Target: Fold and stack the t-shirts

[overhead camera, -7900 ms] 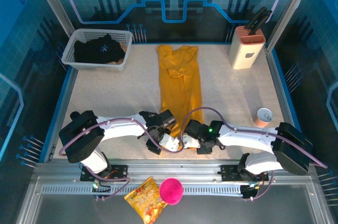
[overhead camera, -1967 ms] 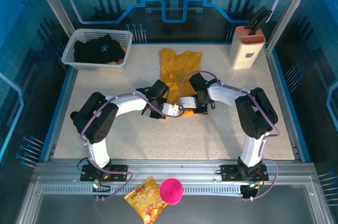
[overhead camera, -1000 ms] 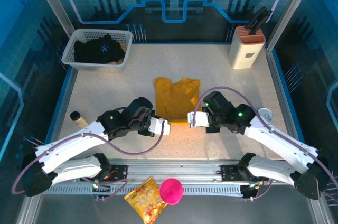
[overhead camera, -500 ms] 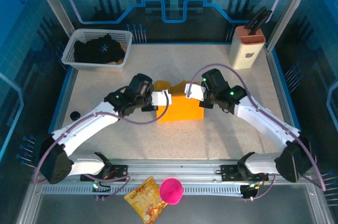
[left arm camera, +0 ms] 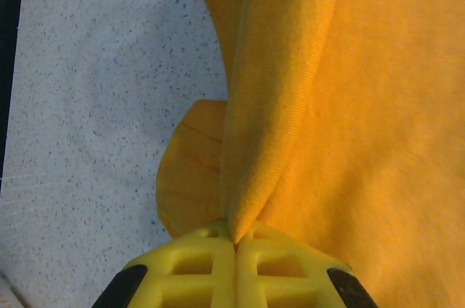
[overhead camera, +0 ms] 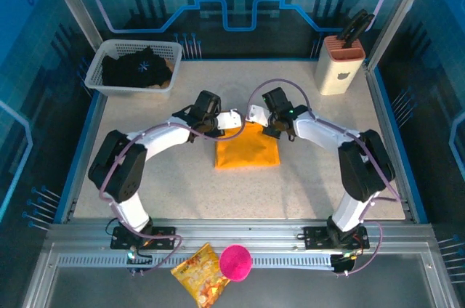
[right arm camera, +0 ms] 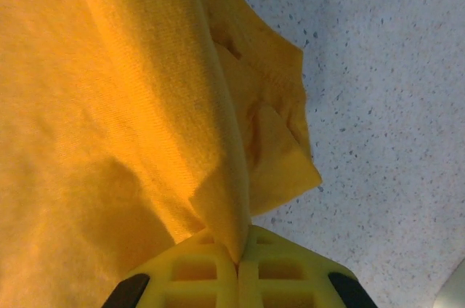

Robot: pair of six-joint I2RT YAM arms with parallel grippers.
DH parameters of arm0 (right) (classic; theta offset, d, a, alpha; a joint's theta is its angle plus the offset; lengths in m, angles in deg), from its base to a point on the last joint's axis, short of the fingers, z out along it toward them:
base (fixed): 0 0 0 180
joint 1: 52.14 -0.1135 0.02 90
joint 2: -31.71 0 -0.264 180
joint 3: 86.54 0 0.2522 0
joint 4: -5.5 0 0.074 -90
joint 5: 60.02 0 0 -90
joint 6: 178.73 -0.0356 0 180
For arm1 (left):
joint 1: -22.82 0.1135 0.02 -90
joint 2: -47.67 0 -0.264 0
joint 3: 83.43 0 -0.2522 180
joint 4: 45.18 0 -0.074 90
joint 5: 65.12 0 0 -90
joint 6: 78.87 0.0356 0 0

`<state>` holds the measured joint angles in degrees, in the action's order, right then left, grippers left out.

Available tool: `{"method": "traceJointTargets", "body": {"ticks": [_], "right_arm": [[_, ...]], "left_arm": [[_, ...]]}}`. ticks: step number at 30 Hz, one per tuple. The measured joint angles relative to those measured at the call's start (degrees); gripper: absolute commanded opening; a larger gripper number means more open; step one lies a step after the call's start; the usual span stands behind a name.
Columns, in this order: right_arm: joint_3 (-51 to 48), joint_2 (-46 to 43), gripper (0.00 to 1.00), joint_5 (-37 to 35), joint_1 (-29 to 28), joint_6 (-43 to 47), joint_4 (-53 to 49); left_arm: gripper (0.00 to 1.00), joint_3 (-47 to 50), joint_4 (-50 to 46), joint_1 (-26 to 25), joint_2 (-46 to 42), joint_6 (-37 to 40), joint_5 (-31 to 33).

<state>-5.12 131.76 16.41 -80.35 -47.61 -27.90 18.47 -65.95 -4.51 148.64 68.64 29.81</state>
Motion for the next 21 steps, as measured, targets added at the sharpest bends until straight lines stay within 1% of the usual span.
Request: {"method": "traceJointTargets", "body": {"ticks": [5,6,7,9,10,12,15,16,17,21], "right_arm": [[1.18,5.31,0.0,-2.25,1.05,-2.12,4.87],[1.44,6.34,0.02,-2.54,1.33,-2.71,5.97],[1.6,7.06,0.1,-2.67,1.57,-3.1,6.93],[2.19,8.81,0.31,-3.19,2.03,-4.5,8.7],[2.38,9.53,0.39,-3.87,2.16,-5.05,9.66],[2.54,10.99,0.52,-5.64,2.73,-6.75,11.3],[2.54,12.15,0.63,-7.98,3.61,-9.29,13.2],[2.54,12.26,0.65,-8.63,3.91,-10.43,13.73],[2.54,12.26,0.66,-9.07,4.22,-11.72,14.23],[2.54,11.91,0.7,-9.27,5.95,-17.77,15.58]], "left_arm": [[0.0,-1.92,5.92,0.79,5.33,0.02,2.08],[0.0,-2.29,6.88,0.94,6.27,0.02,2.45],[0.0,-2.64,7.5,1.03,7.06,0.02,2.71],[0.0,-3.21,9.25,1.22,8.7,0.02,3.21],[0.05,-3.5,9.73,1.29,9.4,0.0,3.54],[0.39,-4.0,10.93,1.57,10.93,0.24,4.79],[0.65,-4.22,13.6,1.97,12.79,-0.39,6.97],[0.73,-4.22,14.73,2.1,13.16,-0.63,7.89],[0.77,-4.22,16.13,2.21,13.38,-0.72,8.94],[0.93,-4.74,21.29,2.27,13.42,-2.45,14.16]]}}
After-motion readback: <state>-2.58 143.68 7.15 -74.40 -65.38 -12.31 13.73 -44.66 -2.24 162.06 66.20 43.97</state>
